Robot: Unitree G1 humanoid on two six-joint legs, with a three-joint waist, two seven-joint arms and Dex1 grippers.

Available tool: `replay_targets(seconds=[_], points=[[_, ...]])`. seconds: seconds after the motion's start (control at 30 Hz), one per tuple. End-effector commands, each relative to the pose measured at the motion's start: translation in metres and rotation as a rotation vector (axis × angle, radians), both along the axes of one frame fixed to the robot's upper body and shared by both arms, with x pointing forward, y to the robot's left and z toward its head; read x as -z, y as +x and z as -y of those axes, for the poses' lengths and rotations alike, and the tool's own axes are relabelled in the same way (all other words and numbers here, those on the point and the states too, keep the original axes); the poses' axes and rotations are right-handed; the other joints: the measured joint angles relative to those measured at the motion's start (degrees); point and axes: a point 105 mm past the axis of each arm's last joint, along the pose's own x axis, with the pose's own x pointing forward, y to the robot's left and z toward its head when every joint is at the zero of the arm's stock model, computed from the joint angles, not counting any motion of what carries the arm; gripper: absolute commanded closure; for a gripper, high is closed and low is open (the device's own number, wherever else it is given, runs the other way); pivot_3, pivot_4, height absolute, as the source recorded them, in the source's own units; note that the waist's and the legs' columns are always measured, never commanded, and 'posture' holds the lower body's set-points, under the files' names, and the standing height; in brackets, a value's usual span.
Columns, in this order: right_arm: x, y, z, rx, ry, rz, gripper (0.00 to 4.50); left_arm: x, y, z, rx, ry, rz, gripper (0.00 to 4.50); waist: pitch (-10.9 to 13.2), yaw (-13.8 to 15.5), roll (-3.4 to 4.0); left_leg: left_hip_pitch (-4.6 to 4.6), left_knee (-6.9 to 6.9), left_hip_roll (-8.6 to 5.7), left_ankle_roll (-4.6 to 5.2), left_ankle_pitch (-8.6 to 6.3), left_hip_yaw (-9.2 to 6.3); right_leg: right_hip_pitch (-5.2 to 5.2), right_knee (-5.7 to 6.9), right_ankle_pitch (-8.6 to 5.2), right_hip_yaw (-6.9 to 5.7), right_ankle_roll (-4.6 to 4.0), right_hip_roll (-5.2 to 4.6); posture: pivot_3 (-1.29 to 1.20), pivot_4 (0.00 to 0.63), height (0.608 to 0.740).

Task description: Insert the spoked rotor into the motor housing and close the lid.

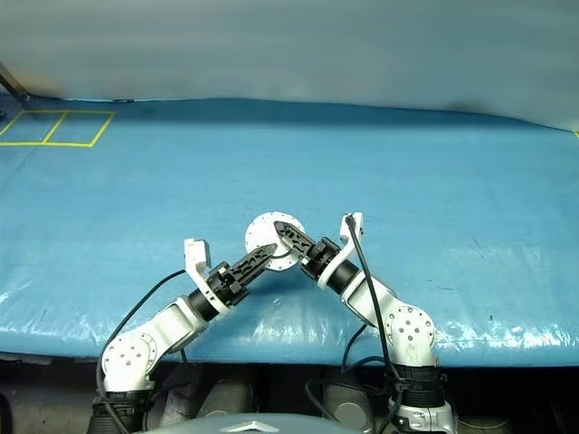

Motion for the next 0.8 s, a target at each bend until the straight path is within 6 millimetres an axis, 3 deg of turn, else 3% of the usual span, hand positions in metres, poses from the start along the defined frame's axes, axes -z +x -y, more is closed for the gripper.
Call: replay_targets(seconds=[0.03,0.17,0.27,0.53,0.67,0.8], points=[[-0.014,-0.006,-0.011,-0.059,0.05,0.049,1.02,-0.019,0.001,0.003,0.01,-0.039,0.073,1.84,0.0,0.05,0.0,0.0,0.0,0.0,0.0,0.0,0.0,0.0,0.0,0.0,0.0,0.0,0.0,0.0,0.15,0.74],[-0.013,-0.005,-0.01,-0.051,0.034,0.047,1.02,-0.017,0.01,-0.004,-0.059,-0.018,0.076,1.84,0.0,0.14,0.0,0.0,0.01,-0.02,0.0,0.0,0.01,0.01,0.0,0.0,0.01,0.0,-0.02,0.0,0.15,0.74],[-0.012,-0.005,-0.01,-0.044,0.029,0.046,0.99,-0.013,0.016,-0.01,-0.101,-0.012,0.064,2.16,0.0,0.2,0.0,0.0,0.01,-0.02,0.0,0.0,0.01,0.01,0.0,0.0,0.0,0.0,-0.02,0.0,0.15,0.74],[-0.02,-0.01,-0.01,-0.062,0.014,0.126,0.99,-0.004,0.032,-0.037,-0.253,0.052,0.045,2.17,0.0,0.11,-0.01,0.0,0.0,-0.01,-0.01,0.0,0.01,0.0,0.0,0.0,0.0,0.0,0.0,0.0,0.15,0.74],[-0.02,-0.01,-0.007,-0.046,-0.017,0.155,0.99,-0.009,0.045,-0.072,-0.434,0.073,0.06,2.17,0.01,0.06,-0.02,0.01,0.01,0.0,-0.01,0.01,0.01,0.0,0.0,0.0,0.0,0.0,0.0,0.0,0.15,0.74],[-0.001,-0.003,0.014,0.055,-0.186,0.15,0.99,-0.021,0.05,-0.106,-0.585,0.128,0.117,2.17,0.13,0.23,-0.23,-0.02,0.01,0.0,-0.03,0.01,-0.01,-0.01,-0.01,0.0,-0.04,0.0,0.01,0.0,0.15,0.74]])
